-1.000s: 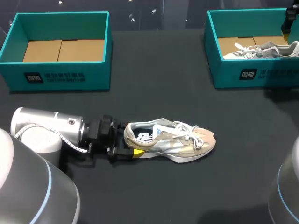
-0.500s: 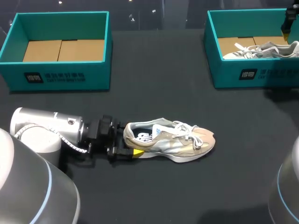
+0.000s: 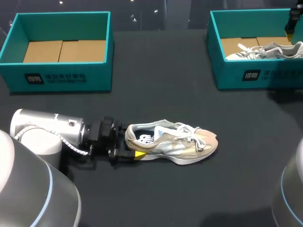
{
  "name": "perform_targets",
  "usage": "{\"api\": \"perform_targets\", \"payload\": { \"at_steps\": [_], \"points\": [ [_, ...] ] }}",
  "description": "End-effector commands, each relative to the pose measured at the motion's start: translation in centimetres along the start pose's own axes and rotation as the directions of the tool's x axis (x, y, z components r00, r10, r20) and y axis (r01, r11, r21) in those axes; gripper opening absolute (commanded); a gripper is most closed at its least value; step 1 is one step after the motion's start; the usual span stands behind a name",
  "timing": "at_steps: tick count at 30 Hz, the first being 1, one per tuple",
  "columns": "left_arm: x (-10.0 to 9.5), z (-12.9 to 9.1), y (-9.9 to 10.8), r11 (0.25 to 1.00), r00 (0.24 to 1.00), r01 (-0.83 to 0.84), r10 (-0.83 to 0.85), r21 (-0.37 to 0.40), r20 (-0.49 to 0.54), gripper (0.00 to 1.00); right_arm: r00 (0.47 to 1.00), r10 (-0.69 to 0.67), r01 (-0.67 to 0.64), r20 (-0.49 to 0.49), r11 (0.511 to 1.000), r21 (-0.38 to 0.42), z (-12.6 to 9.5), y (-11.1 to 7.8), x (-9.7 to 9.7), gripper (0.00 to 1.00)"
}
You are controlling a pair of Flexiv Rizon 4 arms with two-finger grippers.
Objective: Take the shoe out of the shoebox, open the shoe tongue, remove and reinsert the insole, then place the shoe into the shoebox
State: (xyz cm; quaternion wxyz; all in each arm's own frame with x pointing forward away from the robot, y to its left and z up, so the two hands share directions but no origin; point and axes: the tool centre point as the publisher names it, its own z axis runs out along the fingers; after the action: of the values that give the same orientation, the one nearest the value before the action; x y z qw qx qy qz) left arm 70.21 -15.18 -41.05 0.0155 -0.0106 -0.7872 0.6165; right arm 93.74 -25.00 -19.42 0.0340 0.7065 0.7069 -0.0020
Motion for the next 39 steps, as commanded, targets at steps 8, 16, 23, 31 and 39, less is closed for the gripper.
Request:
{"api": "perform_targets", "payload": {
  "at_steps": [8, 16, 23, 31, 39],
  "points": [
    [0.1, -0.1, 0.1, 1.000, 1.000, -0.001, 0.001, -0.001, 0.002, 0.00, 0.999, 0.024, -0.024, 0.031, 1.000, 0.008, -1.0, -1.7, 3.7, 1.00],
    [0.1, -0.1, 0.1, 1.000, 1.000, -0.001, 0.001, -0.001, 0.002, 0.00, 0.996, 0.044, -0.044, 0.081, 0.999, 0.007, -2.6, -4.7, 10.1, 1.00],
    [0.1, -0.1, 0.1, 1.000, 1.000, -0.001, 0.001, -0.001, 0.002, 0.00, 0.991, 0.051, -0.052, 0.123, 0.999, 0.000, -3.3, -7.7, 17.5, 1.00],
    [0.1, -0.1, 0.1, 1.000, 1.000, -0.001, 0.001, -0.001, 0.002, 0.00, 0.989, 0.028, -0.026, 0.145, 1.000, -0.010, -4.2, -11.3, 24.5, 1.00],
    [0.1, -0.1, 0.1, 1.000, 1.000, -0.001, 0.001, -0.001, 0.002, 0.00, 0.988, 0.050, -0.046, 0.143, 0.998, -0.030, -4.3, -14.8, 28.9, 1.00]
  ]
}}
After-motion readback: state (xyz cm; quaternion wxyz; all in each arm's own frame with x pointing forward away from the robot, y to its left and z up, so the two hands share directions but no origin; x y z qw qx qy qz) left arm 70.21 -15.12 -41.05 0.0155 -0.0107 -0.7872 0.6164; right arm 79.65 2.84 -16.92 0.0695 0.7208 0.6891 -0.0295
